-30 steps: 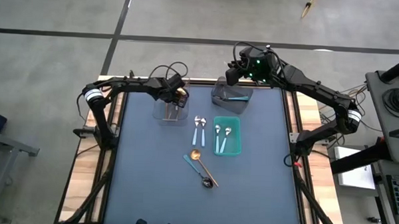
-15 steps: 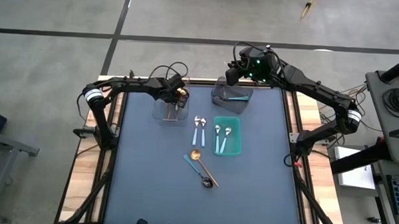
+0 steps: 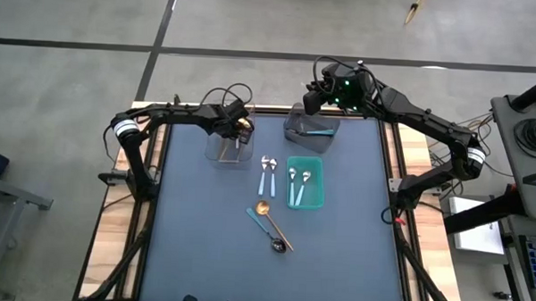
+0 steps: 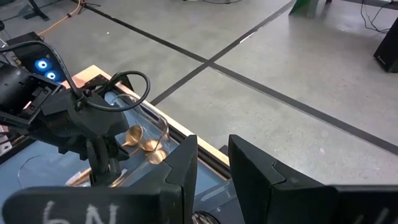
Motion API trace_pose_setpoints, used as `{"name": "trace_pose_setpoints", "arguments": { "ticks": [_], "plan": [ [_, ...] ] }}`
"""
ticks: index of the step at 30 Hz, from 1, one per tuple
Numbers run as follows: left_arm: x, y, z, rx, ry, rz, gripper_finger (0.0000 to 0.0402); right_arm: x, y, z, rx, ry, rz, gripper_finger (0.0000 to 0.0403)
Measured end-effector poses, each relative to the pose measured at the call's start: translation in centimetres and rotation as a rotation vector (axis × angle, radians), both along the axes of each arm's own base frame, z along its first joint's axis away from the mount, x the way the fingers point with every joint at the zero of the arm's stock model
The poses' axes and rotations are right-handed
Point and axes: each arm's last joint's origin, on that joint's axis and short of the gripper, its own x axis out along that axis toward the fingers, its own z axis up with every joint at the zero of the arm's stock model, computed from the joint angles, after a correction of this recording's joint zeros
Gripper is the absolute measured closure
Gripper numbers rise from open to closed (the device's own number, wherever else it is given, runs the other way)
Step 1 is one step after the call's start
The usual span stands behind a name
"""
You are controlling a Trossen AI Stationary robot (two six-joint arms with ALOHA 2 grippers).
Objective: Sort silverware by color (type)
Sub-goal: Put the gold spoon into the transparent bin
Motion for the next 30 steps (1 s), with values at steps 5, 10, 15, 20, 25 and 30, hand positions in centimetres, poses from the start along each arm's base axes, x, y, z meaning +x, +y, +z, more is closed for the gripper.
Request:
{"name": "trace_pose_setpoints", "arguments": {
  "ticks": [5, 10, 15, 20, 25, 30],
  "plan": [
    [0.0, 0.0, 0.0, 0.0, -0.004, 0.016, 0.0397, 0.0, 0.0, 0.0, 0.0, -0.001, 0.0, 0.0321],
    [-0.1, -0.2, 0.8, -0.037, -0.02, 0.028, 0.0399, 0.0, 0.0, 0.0, 0.0, -0.001, 0.0, 0.0321],
    [0.2, -0.1, 3.2, -0.019, -0.034, 0.007, 0.04, 0.0, 0.0, 0.0, -0.005, 0.002, 0.002, 0.0321],
    [0.0, -0.2, 5.2, -0.009, -0.059, -0.014, 0.0401, 0.0, 0.0, 0.0, -0.006, 0.002, 0.002, 0.0321],
    [-0.9, -0.8, 7.8, -0.005, -0.04, -0.053, 0.0401, 0.0, 0.0, 0.0, -0.005, 0.002, 0.003, 0.0321],
    [-1.6, -1.7, 12.6, 0.079, -0.2, -0.204, 0.0401, 0.0, 0.0, 0.0, 0.0, -0.001, 0.013, 0.0321]
  ]
}}
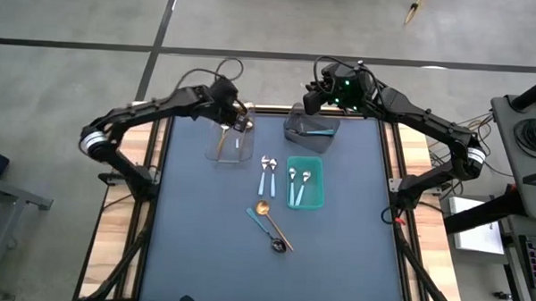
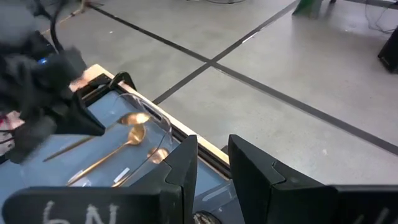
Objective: Sort silverware by color (type)
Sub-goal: Put the gold spoon into the transparent bin
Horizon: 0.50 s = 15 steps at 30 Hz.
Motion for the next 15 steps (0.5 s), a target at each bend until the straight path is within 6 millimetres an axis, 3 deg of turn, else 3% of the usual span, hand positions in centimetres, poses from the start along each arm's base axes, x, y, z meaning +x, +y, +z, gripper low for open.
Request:
{"name": "trace_pose_setpoints", "arguments": {
  "ticks": [4, 8, 12, 15],
  "plan": [
    [-0.4, -1.2, 4.7, 0.096, -0.323, -0.302, 0.0401, 0.2, 0.2, 0.1, 0.024, -0.031, 0.124, 0.0321],
    [-1.0, -3.0, 9.1, 0.202, -0.707, -0.646, 0.0401, 0.7, 0.6, 0.7, 0.043, -0.121, 0.433, 0.0321],
    [-1.5, -3.6, 11.8, 0.26, -0.911, -0.755, 0.0401, 1.1, 1.3, 1.6, 0.028, -0.246, 0.763, 0.0321],
    [-1.3, -3.8, 12.7, 0.285, -0.984, -0.759, 0.0402, 1.2, 1.3, 2.2, -0.006, -0.289, 0.783, 0.0321]
  ]
}}
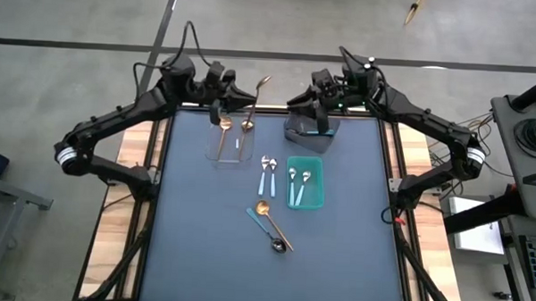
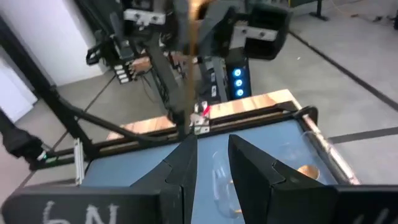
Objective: Sort silverware by color (type)
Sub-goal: Put the gold spoon into the transparent bin
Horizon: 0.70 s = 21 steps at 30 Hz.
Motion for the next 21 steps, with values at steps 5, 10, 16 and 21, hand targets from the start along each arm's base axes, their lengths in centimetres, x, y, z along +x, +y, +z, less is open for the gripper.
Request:
{"name": "trace_pose_setpoints", "arguments": {
  "ticks": [5, 10, 16, 21],
  "plan": [
    [1.2, -0.4, 0.3, 0.032, -0.081, -0.042, 0.0401, 0.0, -0.1, 0.3, 0.013, -0.025, -0.008, 0.0321],
    [2.6, 0.1, 0.2, -0.016, -0.164, -0.092, 0.0401, 0.1, 0.1, 0.4, 0.092, -0.024, -0.012, 0.0321],
    [4.1, 1.0, -0.5, -0.058, -0.235, -0.13, 0.0401, 0.1, 0.4, 0.5, 0.134, -0.023, -0.007, 0.0321],
    [4.9, 1.1, -1.0, -0.083, -0.268, -0.158, 0.0401, 0.1, 0.3, 0.4, 0.141, -0.017, -0.016, 0.0321]
  ]
}}
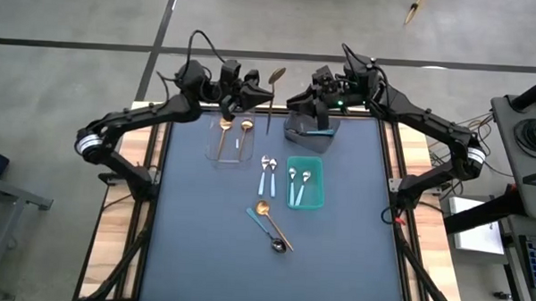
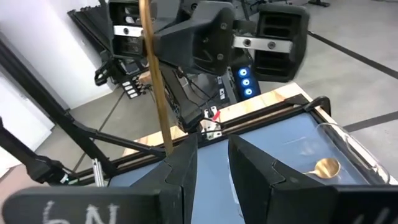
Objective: Sort silverware by color (type)
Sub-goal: Put the gold spoon into the transparent bin
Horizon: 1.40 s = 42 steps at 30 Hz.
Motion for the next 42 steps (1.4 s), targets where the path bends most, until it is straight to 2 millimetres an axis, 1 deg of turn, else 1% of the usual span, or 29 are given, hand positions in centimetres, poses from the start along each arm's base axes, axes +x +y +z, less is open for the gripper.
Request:
{"name": "trace_pose_setpoints", "arguments": {
  "ticks": [7, 10, 13, 20, 24, 28, 33, 36, 42],
  "plan": [
    [0.3, 0.0, -0.3, -0.016, 0.01, -0.01, 0.0401, 0.0, 0.1, 0.1, -0.024, -0.005, 0.006, 0.0321],
    [0.4, -0.3, -0.2, -0.025, 0.009, -0.021, 0.0401, -0.4, 0.3, 0.5, -0.042, -0.023, 0.006, 0.0312],
    [0.4, -0.8, 0.1, -0.022, 0.002, -0.057, 0.0401, -0.9, 0.6, 1.3, -0.08, -0.06, 0.003, 0.0289],
    [1.0, -2.3, 0.6, -0.01, -0.012, -0.12, 0.0401, -1.6, 0.9, 3.3, -0.175, -0.201, -0.048, 0.0215],
    [1.6, -3.7, 0.6, -0.006, -0.013, -0.163, 0.0401, -1.7, 1.0, 4.0, -0.213, -0.269, -0.038, 0.0192],
    [2.2, -4.5, 0.4, 0.001, -0.019, -0.165, 0.0401, -1.7, 1.2, 4.4, -0.236, -0.31, 0.055, 0.0189],
    [2.3, -4.5, 0.4, 0.007, -0.028, -0.142, 0.0401, -1.9, 1.6, 5.0, -0.185, -0.316, 0.161, 0.0188],
    [2.6, -4.4, 0.1, 0.007, -0.028, -0.117, 0.0401, -1.9, 1.9, 5.2, -0.178, -0.32, 0.179, 0.0188],
    [4.0, -3.9, -1.5, -0.038, 0.004, -0.13, 0.0401, -1.2, 2.4, 5.0, -0.185, -0.32, 0.199, 0.0188]
  ]
}}
